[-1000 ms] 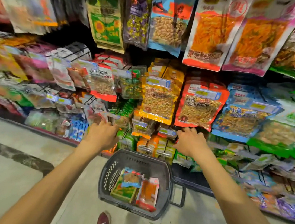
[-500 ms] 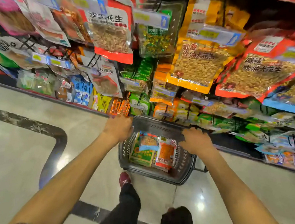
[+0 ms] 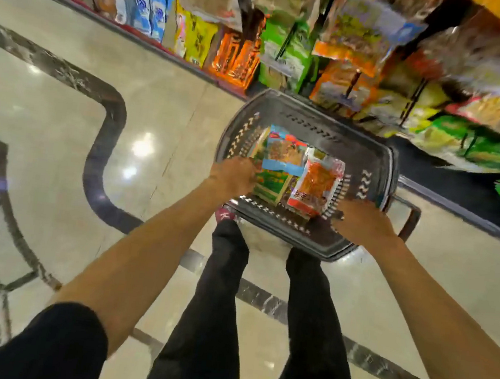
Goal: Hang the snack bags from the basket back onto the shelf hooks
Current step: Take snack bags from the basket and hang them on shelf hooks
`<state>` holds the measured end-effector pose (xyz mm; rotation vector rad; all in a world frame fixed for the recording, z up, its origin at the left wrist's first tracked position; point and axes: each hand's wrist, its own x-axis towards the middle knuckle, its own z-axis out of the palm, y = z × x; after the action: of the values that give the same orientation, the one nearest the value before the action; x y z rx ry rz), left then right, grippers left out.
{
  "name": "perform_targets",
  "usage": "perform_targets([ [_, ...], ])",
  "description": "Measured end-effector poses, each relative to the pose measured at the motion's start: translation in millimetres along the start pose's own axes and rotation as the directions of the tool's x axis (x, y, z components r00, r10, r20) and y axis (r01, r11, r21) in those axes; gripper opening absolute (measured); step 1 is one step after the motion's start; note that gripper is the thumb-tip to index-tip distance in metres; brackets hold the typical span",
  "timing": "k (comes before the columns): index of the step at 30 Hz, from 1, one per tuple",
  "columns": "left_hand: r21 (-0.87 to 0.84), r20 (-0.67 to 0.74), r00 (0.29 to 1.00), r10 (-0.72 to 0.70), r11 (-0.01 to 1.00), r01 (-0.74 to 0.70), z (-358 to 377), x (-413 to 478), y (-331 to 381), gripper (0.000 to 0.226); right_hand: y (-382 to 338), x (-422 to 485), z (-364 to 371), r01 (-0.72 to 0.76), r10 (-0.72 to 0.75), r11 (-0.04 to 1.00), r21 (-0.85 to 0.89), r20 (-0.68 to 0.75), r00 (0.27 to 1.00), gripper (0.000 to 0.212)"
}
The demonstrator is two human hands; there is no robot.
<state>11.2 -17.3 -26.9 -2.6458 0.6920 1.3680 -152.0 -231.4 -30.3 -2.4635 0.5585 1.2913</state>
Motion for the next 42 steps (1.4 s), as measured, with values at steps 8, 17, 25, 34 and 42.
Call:
perform_targets([
  [8, -0.128, 0.151, 0.987, -0.054, 0.989, 0.073, 91.4, 117.0, -27.2, 0.036, 28.2, 94.9, 67.1, -0.052, 0.050, 0.999, 0.007, 0.107, 0.993, 0.040],
  [17, -0.208, 0.060, 0.997, -0.043, 0.977, 0.055, 145.2, 261.4, -27.6, 0.040, 38.9, 230.4, 151.5, -0.154, 0.137, 0.972, 0.180, 0.099, 0.986, 0.047],
  [25, -0.759, 0.101, 0.981, -0.168, 0.624, 0.185, 191.7, 356.2, -27.4, 0.033, 53.1, 330.0, 223.0, -0.373, 0.366, 0.647, 0.665, 0.158, 0.917, 0.074],
  [34, -0.880, 0.292, 0.936, -0.196, 0.329, 0.343, 201.8, 397.4, -22.4, 0.033, 35.9, 349.4, 244.4, -0.496, 0.677, 0.295, 0.817, 0.187, 0.711, 0.106],
  [42, -0.854, 0.258, 0.953, -0.156, 0.425, 0.301, 196.1, 356.8, -20.3, 0.033, 26.6, 319.0, 231.5, -0.335, 0.646, -0.102, 0.937, 0.319, 0.693, 0.065],
])
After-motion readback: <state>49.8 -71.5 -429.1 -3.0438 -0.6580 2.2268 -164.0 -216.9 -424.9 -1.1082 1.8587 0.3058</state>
